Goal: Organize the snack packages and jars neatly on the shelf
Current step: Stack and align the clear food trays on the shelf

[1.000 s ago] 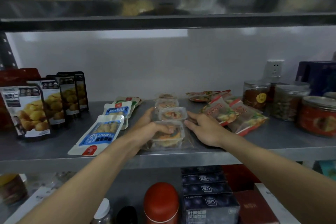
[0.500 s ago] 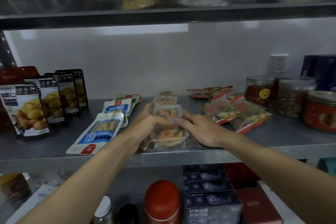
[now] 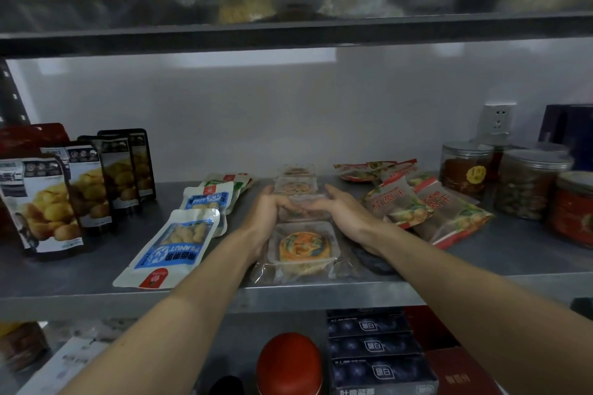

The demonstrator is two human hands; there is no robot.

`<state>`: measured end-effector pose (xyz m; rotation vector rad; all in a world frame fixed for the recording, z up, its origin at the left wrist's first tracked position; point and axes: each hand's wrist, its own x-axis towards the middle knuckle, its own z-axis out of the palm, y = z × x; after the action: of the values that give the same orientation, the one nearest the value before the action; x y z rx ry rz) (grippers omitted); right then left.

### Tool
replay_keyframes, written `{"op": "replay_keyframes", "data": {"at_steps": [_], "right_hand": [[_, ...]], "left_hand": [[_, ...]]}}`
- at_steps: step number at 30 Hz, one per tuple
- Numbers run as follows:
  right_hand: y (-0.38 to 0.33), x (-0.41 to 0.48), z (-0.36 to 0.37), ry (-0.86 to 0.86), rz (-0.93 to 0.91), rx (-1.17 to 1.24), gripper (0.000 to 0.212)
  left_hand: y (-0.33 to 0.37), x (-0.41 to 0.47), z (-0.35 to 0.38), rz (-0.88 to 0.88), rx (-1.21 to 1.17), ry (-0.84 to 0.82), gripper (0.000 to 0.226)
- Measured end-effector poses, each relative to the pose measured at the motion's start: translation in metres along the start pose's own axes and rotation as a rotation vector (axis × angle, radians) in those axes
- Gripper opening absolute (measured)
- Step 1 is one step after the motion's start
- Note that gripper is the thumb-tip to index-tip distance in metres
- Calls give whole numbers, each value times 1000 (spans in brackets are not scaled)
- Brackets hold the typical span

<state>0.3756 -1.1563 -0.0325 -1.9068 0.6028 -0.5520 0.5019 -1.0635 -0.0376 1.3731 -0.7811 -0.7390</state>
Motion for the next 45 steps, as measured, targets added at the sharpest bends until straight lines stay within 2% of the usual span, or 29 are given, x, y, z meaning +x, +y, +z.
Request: {"op": "replay_keyframes", "data": {"at_steps": [2, 3, 5, 7, 13, 15, 17, 19, 20, 21, 23, 24, 26, 28, 35, 39, 43, 45], "right_hand": [[3, 1, 3, -30, -16, -3, 53], [4, 2, 5, -31, -26, -8, 55], [4, 1, 8, -28, -34, -33, 73], [7, 2, 7, -36, -36, -68, 81], [9, 5, 6, -66, -52, -74, 74], [9, 6, 7, -60, -56, -65, 73], [8, 7, 4, -63, -47, -41, 74], [8, 10, -2, -32, -55, -1, 56], [3, 10, -3, -7, -60, 14, 56], [5, 16, -5, 9, -72, 44, 63], [7, 25, -7, 28, -69, 66, 75], [5, 27, -4, 41, -58, 77, 73], [5, 31, 1, 33, -50, 102, 47], [10, 37, 3, 14, -54, 79, 35], [18, 43, 3, 16, -48, 16, 44], [15, 50, -1, 29, -22, 130, 28], [6, 67, -7, 112, 70, 204, 34], [5, 81, -9, 126, 105, 174, 28]], "left_hand": [[-3, 2, -1, 12, -22, -17, 92], [-5, 4, -1, 18, -14, -32, 85], [-5, 4, -1, 35, 23, -52, 67], [-5, 3, 1, 46, 49, -58, 63], [-6, 5, -1, 37, 42, -63, 55], [-6, 7, -2, 28, 32, -56, 60], [-4, 8, -5, 16, 57, -53, 76], [-1, 13, -8, 12, 73, -29, 95], [1, 16, -9, 16, 70, 5, 96], [4, 17, -9, 17, 63, 45, 88], [10, 21, -7, -12, 14, 55, 59], [11, 22, -4, -50, -10, 27, 53], [11, 24, 3, -90, -19, 11, 42], [7, 28, 7, -91, -7, 36, 41], [-2, 40, 3, -121, -52, -40, 51], [4, 44, 1, -106, -60, -41, 43], [17, 59, -3, -64, -35, 50, 16], [22, 69, -2, -54, -74, 19, 17]]}}
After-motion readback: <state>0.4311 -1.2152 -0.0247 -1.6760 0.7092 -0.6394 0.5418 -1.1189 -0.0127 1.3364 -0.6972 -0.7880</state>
